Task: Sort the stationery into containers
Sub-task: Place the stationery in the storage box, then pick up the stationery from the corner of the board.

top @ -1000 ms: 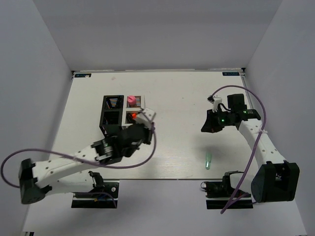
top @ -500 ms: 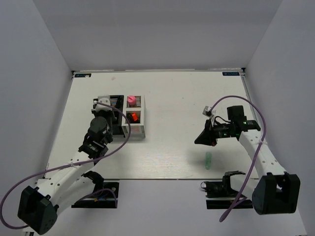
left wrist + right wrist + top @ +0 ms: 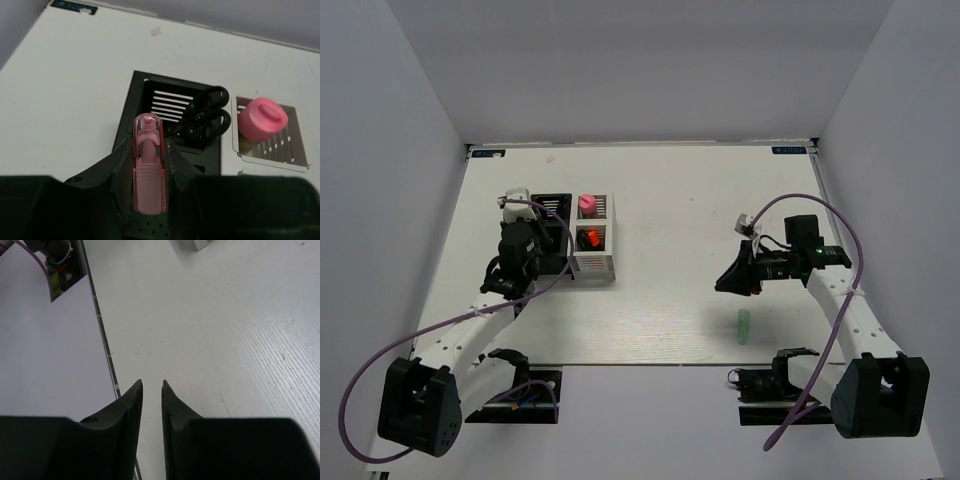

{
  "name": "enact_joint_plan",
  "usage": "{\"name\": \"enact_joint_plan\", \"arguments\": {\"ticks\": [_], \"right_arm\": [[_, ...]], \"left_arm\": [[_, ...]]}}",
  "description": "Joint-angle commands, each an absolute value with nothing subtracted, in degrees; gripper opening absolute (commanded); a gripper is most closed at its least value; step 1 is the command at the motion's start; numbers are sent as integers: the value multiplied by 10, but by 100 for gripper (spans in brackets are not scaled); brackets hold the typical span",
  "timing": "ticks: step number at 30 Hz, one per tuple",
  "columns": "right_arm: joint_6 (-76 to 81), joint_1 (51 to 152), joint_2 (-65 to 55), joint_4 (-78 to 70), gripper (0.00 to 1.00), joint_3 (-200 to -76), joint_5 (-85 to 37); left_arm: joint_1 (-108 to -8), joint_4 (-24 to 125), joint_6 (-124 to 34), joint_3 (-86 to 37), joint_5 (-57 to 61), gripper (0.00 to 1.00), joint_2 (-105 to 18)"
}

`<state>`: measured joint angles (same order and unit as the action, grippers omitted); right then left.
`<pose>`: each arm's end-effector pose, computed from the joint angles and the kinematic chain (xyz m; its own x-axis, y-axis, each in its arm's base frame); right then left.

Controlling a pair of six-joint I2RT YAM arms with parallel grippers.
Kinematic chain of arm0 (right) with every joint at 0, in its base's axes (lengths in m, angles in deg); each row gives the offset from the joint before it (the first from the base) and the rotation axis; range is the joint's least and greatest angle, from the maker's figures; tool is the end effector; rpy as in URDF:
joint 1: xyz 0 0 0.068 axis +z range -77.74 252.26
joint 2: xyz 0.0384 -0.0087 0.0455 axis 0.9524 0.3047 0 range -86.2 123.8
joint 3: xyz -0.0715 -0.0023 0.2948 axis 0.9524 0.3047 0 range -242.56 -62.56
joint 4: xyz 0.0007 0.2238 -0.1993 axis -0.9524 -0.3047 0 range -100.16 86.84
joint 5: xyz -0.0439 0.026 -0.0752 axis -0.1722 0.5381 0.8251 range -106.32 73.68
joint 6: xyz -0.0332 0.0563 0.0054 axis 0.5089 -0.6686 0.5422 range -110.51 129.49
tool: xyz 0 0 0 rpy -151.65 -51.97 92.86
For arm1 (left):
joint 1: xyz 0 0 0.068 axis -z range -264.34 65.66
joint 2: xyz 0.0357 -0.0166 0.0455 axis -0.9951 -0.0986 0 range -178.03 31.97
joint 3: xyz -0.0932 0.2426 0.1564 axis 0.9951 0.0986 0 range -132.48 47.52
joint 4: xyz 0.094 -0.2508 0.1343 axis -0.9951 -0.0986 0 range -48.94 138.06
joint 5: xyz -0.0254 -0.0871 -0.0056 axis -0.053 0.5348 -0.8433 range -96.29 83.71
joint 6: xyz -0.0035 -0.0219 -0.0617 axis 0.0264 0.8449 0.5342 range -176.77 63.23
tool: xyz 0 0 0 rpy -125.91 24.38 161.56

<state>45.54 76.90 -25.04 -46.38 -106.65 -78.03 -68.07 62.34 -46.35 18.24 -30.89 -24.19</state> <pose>0.2123 0.0629 0.2604 -0.4213 -0.3141 -0.8508 -0.8922 0.3119 0.3267 0.2509 -0.0509 0.2570 -0.1816 -0.1184 -0.9762 -0.1708 0.9814 -0.0873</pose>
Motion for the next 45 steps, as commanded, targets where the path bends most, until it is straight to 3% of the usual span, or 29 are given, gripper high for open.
{"name": "enact_joint_plan", "arguments": {"ticks": [1,3,5,6,7,8,11,12,13,14,16,18,19,20,22,23,24,28,32,37,45], "right_arm": [[470,764,-246,-472,27,-1085,-800],[468,760,-248,-472,28,-1086,-797],[467,758,-245,-471,41,-1087,-793],[461,756,-247,-471,47,-1088,-790],[460,755,-245,-472,67,-1088,-787],[459,754,-248,-474,77,-1091,-787],[455,752,-247,-479,76,-1096,-780],[453,751,-243,-478,71,-1100,-764],[454,752,-235,-488,56,-1107,-759],[457,752,-225,-498,2,-1119,-736],[461,752,-200,-527,0,-1140,-713],[485,752,-189,-551,0,-1165,-664],[466,752,-182,-561,0,-1170,-619],[455,752,-164,-563,30,-1176,-591],[437,752,-144,-617,61,-1206,-499],[450,750,-134,-640,79,-1208,-492],[460,749,-130,-648,91,-1197,-471],[490,754,-129,-680,91,-1157,-451],[440,756,-136,-676,91,-1120,-455],[387,755,-109,-687,91,-1126,-492],[264,787,-46,-628,91,-1101,-375]], "left_arm": [[-683,639,-430,191,-275,0,-260],[-683,640,-418,192,-271,0,-272],[-683,641,-413,193,-268,4,-279],[-682,635,-413,197,-274,14,-279],[-683,635,-409,199,-276,33,-279],[-681,635,-410,200,-278,59,-274],[-682,618,-415,190,-277,82,-259],[-681,609,-418,186,-278,82,-253],[-682,605,-421,183,-278,81,-246],[-683,593,-421,169,-277,70,-236],[-680,564,-425,160,-273,46,-218],[-680,547,-429,143,-249,0,-190],[-679,507,-430,140,-225,0,-183],[-675,487,-428,122,-211,0,-175],[-670,369,-410,105,-148,5,-151],[-666,338,-399,80,-123,13,-149],[-663,282,-393,74,-39,28,-142],[-611,164,-395,82,66,50,-139],[-523,123,-391,157,3,53,-93],[-391,113,-360,155,-90,55,-78],[-263,121,-340,163,-181,55,-115]]}}
